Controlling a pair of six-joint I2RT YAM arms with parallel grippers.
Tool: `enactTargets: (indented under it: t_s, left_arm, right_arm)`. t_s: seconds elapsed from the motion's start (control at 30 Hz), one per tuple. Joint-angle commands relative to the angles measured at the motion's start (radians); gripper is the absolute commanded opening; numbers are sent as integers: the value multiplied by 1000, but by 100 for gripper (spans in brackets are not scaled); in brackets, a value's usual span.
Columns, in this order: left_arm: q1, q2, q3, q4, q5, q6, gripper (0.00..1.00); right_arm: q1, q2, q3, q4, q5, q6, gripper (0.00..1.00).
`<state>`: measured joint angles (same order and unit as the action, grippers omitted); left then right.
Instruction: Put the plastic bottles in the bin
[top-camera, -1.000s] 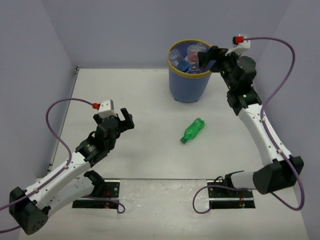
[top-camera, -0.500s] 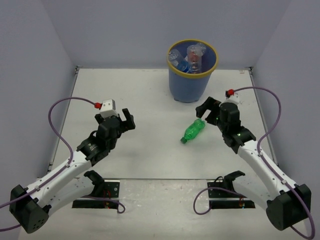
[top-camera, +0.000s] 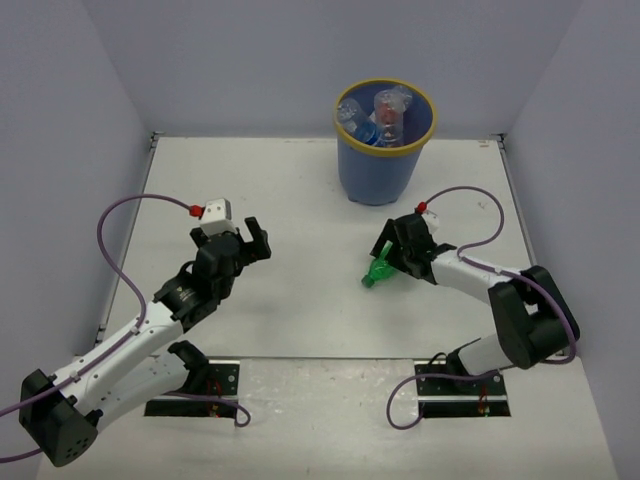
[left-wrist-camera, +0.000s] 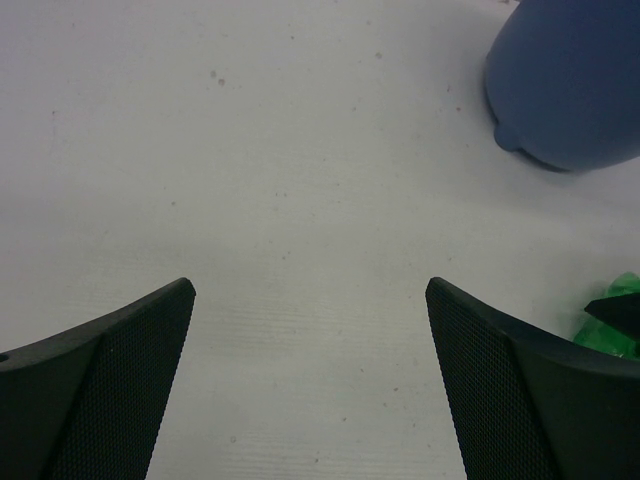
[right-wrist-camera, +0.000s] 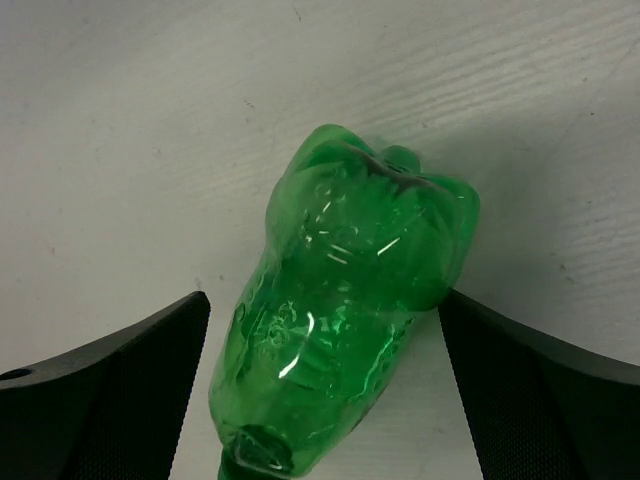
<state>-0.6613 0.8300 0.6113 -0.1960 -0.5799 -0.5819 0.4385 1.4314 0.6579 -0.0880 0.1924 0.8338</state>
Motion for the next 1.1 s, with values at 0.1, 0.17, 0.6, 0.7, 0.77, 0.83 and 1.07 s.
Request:
enactTargets:
  t_s: [0.1, 0.17, 0.6, 0.7, 0.77, 0.83, 1.07]
  left_arm:
    - [6, -23, 18, 26, -26, 10, 100]
    - [6, -20, 15, 35, -25, 11, 100]
    - [6, 0, 18, 40, -21, 13, 100]
    - [6, 2, 18, 44, -14, 15, 100]
    - [6, 4, 21, 36, -17, 14, 100]
    - [6, 2, 24, 26, -25, 10, 100]
    - [6, -22, 16, 24, -52, 10, 100]
  right_arm:
    - [5, 100, 58, 75, 71, 122, 68]
    - [4, 28, 19, 82, 119, 124, 49]
    - [5, -605, 9, 180, 315, -201, 29]
    - [-14, -570, 147, 297, 346, -353, 31]
    - [-49, -480, 285, 335, 330, -443, 31]
    - [-89, -347, 415, 338, 304, -490, 32]
    - [-181, 37, 898, 347, 278, -658, 39]
